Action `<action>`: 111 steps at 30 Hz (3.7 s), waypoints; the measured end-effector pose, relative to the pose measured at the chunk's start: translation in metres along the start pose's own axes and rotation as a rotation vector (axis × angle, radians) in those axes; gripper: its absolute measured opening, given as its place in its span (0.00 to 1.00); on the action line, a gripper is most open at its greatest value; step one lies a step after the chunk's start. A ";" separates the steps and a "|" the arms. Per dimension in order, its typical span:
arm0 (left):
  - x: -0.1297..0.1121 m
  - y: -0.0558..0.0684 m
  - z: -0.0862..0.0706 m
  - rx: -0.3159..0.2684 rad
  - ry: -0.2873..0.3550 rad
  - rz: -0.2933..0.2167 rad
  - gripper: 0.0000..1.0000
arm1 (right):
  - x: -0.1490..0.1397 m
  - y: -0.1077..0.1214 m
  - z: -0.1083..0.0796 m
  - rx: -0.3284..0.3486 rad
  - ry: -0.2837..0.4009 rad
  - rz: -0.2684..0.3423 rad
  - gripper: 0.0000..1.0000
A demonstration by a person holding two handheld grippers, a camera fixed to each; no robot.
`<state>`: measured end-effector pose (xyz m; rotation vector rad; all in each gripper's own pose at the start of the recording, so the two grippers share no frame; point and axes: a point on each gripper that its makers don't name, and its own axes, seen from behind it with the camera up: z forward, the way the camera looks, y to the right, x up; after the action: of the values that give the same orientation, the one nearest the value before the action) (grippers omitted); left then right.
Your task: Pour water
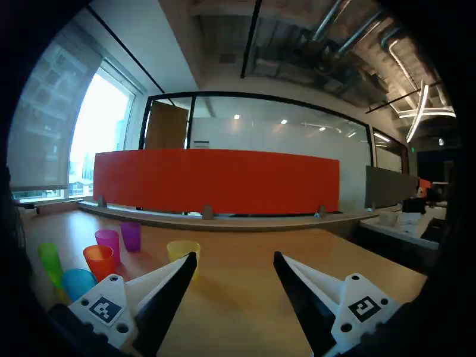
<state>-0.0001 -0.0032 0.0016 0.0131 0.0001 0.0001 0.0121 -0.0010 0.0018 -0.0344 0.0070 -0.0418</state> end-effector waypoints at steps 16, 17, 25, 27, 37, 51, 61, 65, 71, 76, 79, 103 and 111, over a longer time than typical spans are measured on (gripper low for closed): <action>0.000 -0.001 0.000 0.000 0.000 0.000 0.90 | -0.010 0.003 0.002 0.008 -0.006 0.019 1.00; 0.000 0.000 0.000 0.000 0.000 0.000 0.90 | -0.011 0.004 0.002 0.008 -0.007 0.025 1.00; 0.000 0.000 0.000 0.000 0.000 0.000 0.90 | -0.010 0.007 0.000 0.009 -0.006 0.040 1.00; 0.000 0.000 0.000 0.000 0.000 0.000 0.89 | -0.010 0.007 -0.001 0.009 -0.006 0.040 1.00; 0.000 0.000 0.000 0.000 0.000 0.000 0.90 | -0.010 0.006 -0.002 0.015 -0.006 0.040 1.00; 0.000 0.000 0.001 0.000 0.000 0.000 0.90 | -0.010 0.005 -0.002 0.016 -0.008 0.040 1.00; 0.000 0.000 0.000 0.000 0.000 0.000 0.90 | -0.011 0.006 -0.002 0.016 -0.008 0.042 1.00; 0.000 0.000 0.000 0.000 0.000 0.000 0.90 | -0.011 0.006 -0.002 0.016 -0.008 0.041 1.00; 0.000 0.000 0.000 0.000 0.000 0.000 0.90 | -0.011 0.006 -0.002 0.016 -0.008 0.041 1.00; 0.000 0.000 0.000 0.000 0.000 0.000 0.90 | -0.011 0.006 -0.002 0.016 -0.008 0.041 1.00; 0.000 0.000 0.000 0.000 0.000 0.000 0.90 | -0.011 0.006 -0.002 0.016 -0.008 0.041 1.00; 0.000 0.000 0.000 0.000 0.001 -0.001 0.89 | -0.011 0.006 -0.002 0.015 -0.008 0.041 1.00; -0.001 -0.001 -0.001 0.000 0.000 -0.001 0.90 | -0.011 0.005 -0.002 0.016 -0.008 0.041 1.00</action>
<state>-0.0012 -0.0040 0.0011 0.0131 0.0005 -0.0013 0.0015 0.0048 -0.0002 -0.0188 -0.0003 -0.0009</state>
